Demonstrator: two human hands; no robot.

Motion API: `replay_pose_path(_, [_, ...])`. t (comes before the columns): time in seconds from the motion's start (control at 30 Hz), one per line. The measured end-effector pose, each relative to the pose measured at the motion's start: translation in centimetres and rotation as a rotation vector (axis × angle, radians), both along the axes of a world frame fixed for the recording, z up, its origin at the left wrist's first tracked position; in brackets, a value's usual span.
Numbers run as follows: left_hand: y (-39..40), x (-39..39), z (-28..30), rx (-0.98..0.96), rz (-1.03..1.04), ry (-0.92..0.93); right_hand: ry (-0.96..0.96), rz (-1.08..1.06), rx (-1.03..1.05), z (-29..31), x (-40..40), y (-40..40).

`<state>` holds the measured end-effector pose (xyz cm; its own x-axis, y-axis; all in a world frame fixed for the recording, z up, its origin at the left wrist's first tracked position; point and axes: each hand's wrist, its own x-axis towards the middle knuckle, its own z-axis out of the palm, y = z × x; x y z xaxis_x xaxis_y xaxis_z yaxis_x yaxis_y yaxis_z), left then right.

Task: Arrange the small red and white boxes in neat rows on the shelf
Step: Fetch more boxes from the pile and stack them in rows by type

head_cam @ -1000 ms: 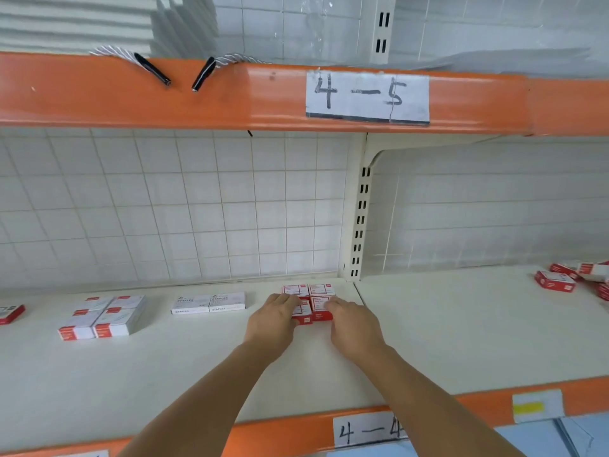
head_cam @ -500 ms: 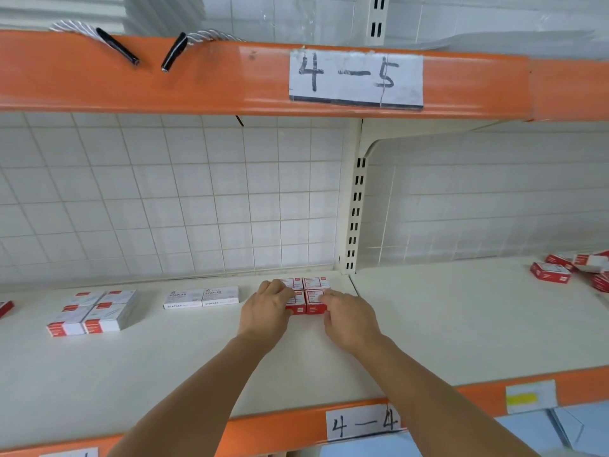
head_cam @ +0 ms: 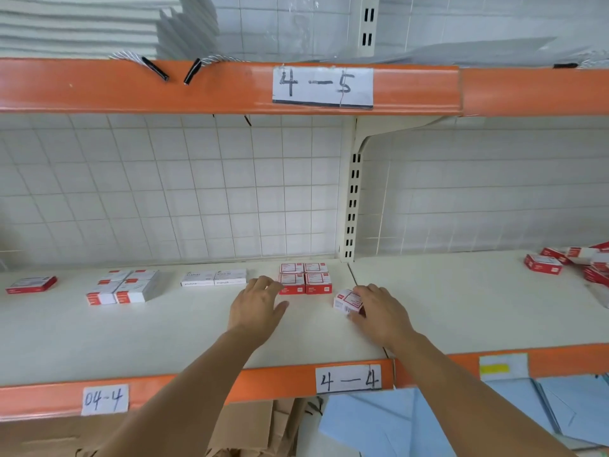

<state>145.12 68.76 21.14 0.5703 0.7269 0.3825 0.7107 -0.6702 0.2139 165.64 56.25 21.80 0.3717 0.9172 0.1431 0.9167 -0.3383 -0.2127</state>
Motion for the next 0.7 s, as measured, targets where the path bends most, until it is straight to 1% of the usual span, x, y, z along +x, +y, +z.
replay_pose_path(0.13, [-1.3,-2.5,0.0,0.003,0.026,0.013,0.042,0.009,0.088,0.3,-1.8,-0.2])
replay_pose_path(0.37, [-1.8,-8.4,0.7,0.004,0.127,0.012,0.034,0.176,0.149,0.9,-8.7,1.8])
replay_pose_path(0.53, [-1.5,-14.9,1.0,0.004,0.183,-0.005,0.039,0.239,0.159,1.2,-15.1,4.4])
replay_pose_path(0.7, [-0.4,-22.1,1.2,-0.014,0.192,0.043,0.093,0.222,0.182,1.0,-22.0,6.6])
